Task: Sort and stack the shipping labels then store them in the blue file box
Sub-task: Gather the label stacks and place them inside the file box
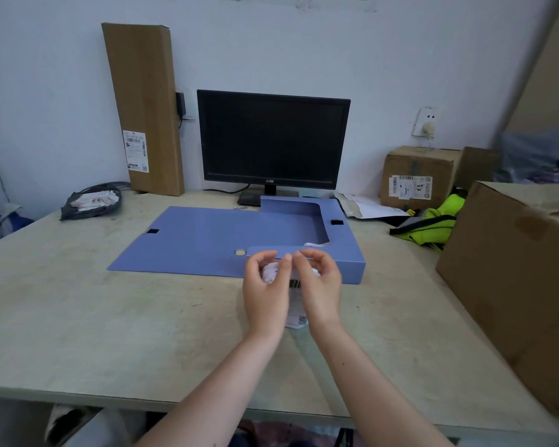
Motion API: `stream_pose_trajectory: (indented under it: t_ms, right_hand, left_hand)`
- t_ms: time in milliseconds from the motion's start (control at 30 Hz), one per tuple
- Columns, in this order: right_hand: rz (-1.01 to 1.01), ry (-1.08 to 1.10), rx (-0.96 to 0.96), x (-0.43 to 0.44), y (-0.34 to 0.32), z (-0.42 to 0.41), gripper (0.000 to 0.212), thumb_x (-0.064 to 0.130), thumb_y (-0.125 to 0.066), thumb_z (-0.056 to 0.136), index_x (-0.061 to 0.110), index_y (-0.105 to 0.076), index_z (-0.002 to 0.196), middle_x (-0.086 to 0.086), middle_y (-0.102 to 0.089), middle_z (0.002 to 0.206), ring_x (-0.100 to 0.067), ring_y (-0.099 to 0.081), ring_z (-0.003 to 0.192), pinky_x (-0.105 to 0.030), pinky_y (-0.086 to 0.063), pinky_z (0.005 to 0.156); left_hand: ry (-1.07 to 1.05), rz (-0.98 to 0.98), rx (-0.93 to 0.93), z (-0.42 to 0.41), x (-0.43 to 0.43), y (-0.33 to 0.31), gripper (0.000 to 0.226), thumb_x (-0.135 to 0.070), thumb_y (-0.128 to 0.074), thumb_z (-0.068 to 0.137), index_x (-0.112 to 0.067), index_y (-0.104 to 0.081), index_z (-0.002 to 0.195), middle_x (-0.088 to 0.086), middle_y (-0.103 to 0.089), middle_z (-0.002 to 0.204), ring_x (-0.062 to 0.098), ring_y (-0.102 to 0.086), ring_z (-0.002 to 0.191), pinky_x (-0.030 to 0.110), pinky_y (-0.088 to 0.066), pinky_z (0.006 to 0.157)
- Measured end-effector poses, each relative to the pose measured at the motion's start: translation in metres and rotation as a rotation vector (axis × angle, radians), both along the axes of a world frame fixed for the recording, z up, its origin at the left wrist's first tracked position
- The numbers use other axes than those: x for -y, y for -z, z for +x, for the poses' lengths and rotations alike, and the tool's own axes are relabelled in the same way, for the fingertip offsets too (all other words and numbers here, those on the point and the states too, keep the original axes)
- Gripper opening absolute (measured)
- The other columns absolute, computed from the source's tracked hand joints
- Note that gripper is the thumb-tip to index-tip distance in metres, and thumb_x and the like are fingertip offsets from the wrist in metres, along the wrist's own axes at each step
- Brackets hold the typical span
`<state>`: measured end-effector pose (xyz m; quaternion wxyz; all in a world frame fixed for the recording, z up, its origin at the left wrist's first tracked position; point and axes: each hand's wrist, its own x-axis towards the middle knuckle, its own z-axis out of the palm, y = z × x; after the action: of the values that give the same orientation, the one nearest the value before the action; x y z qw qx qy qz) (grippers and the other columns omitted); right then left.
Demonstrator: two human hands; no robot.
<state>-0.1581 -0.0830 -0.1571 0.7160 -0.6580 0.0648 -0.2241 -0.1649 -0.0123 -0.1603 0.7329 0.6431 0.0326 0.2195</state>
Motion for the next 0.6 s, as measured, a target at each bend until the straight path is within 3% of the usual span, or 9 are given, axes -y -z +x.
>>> stream_pose_trajectory:
  t_ms: [100, 233, 300, 400, 467, 600]
  right_hand:
    - [-0.033, 0.057, 0.012, 0.0052, 0.0037, 0.0020, 0.014, 0.017, -0.069, 0.086, 0.017, -0.063, 0.099, 0.012, -0.064, 0.087, 0.007, -0.058, 0.075, -0.007, -0.044, 0.066]
    - [0.015, 0.103, 0.024, 0.0089, 0.0041, 0.0027, 0.009, 0.017, -0.062, 0.091, 0.017, -0.062, 0.100, -0.002, -0.067, 0.093, -0.010, -0.061, 0.080, -0.008, -0.045, 0.063]
    - [0.029, 0.079, 0.040, 0.0067, 0.0023, 0.0031, 0.009, 0.019, -0.056, 0.095, 0.016, -0.062, 0.102, -0.006, -0.070, 0.095, -0.015, -0.065, 0.084, -0.012, -0.047, 0.068]
    - [0.064, 0.018, 0.038, 0.0034, -0.0003, 0.0005, 0.016, 0.030, -0.058, 0.094, 0.018, -0.060, 0.105, -0.002, -0.071, 0.095, -0.012, -0.067, 0.088, -0.024, -0.050, 0.079]
    - [0.008, 0.018, 0.011, 0.0026, 0.0011, -0.0007, 0.024, 0.028, -0.066, 0.088, 0.022, -0.058, 0.110, 0.007, -0.066, 0.099, -0.009, -0.064, 0.090, -0.024, -0.050, 0.082]
    - [0.014, 0.052, -0.012, 0.0054, 0.0027, -0.0030, 0.025, 0.015, -0.060, 0.087, 0.023, -0.058, 0.110, 0.007, -0.062, 0.101, 0.001, -0.058, 0.073, -0.013, -0.045, 0.067]
  left_hand:
    - [-0.031, 0.010, -0.012, 0.0075, -0.0036, 0.0038, 0.014, -0.015, -0.065, 0.086, -0.018, -0.061, 0.100, -0.012, -0.063, 0.092, -0.009, -0.057, 0.078, 0.005, -0.041, 0.067]
    - [-0.043, 0.019, -0.013, 0.0114, -0.0095, 0.0077, 0.010, -0.017, -0.061, 0.090, -0.020, -0.065, 0.099, -0.012, -0.066, 0.098, 0.001, -0.060, 0.090, 0.006, -0.042, 0.072]
    - [0.005, 0.015, -0.031, 0.0104, -0.0082, 0.0073, 0.013, -0.022, -0.052, 0.096, -0.020, -0.064, 0.100, -0.013, -0.067, 0.101, -0.004, -0.059, 0.093, 0.008, -0.042, 0.074]
    - [0.058, 0.036, -0.037, 0.0077, -0.0058, 0.0069, 0.013, -0.031, -0.051, 0.097, -0.025, -0.062, 0.100, -0.015, -0.066, 0.100, -0.012, -0.057, 0.088, 0.010, -0.042, 0.075]
    - [0.073, 0.070, -0.027, 0.0071, -0.0059, 0.0087, 0.013, -0.031, -0.059, 0.093, -0.026, -0.060, 0.104, -0.018, -0.064, 0.103, -0.012, -0.058, 0.090, 0.010, -0.043, 0.075]
    - [0.027, 0.038, 0.003, 0.0096, -0.0088, 0.0090, 0.016, -0.020, -0.060, 0.091, -0.024, -0.060, 0.107, -0.017, -0.061, 0.102, -0.007, -0.057, 0.092, 0.008, -0.042, 0.076]
